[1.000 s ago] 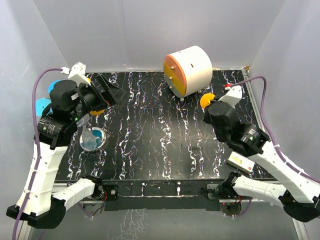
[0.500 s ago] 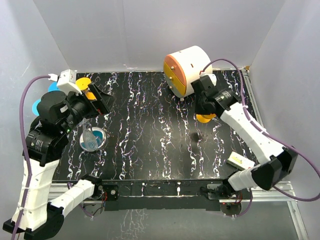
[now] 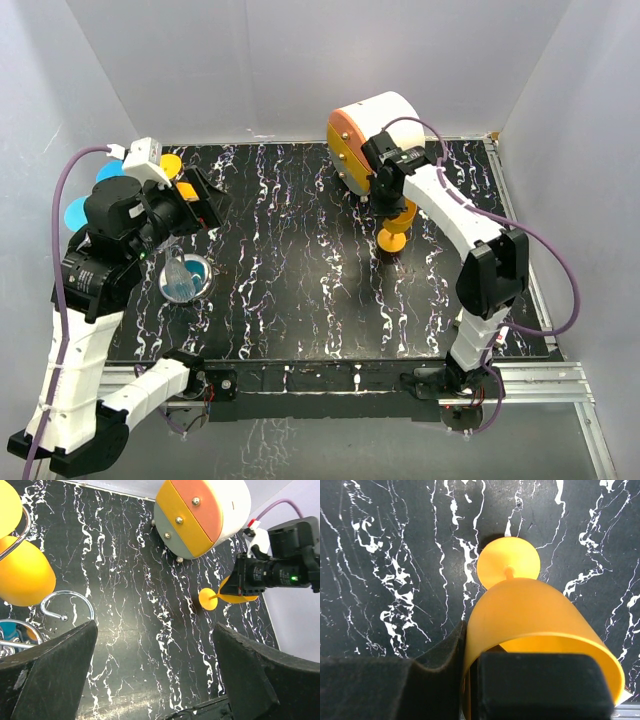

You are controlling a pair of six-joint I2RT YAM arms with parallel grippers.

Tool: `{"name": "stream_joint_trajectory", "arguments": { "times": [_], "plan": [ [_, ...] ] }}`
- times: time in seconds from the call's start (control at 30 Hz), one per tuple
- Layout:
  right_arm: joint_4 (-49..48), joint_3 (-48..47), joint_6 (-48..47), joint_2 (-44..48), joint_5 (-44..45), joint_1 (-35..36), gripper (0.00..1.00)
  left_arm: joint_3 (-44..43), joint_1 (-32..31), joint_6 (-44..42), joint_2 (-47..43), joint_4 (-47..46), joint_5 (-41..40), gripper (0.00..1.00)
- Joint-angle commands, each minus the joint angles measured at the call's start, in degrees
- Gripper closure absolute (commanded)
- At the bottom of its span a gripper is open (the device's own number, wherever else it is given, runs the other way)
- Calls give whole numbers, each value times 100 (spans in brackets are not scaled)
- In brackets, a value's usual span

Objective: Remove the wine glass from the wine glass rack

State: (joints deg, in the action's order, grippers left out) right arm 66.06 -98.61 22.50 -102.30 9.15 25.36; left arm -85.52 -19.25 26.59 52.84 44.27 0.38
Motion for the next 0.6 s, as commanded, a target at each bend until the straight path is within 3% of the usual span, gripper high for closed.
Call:
{"name": "stream_joint_trajectory", "arguments": {
  "times": [0.0,0.57],
  "plan": [
    [-264,-303,-165,-167,-38,-31,100,-154,3,-113,-83,33,-116,1],
    [-799,-131,-186,-552,-171,-32,100,-339,2,-204,-19,274,-249,1]
  ]
}}
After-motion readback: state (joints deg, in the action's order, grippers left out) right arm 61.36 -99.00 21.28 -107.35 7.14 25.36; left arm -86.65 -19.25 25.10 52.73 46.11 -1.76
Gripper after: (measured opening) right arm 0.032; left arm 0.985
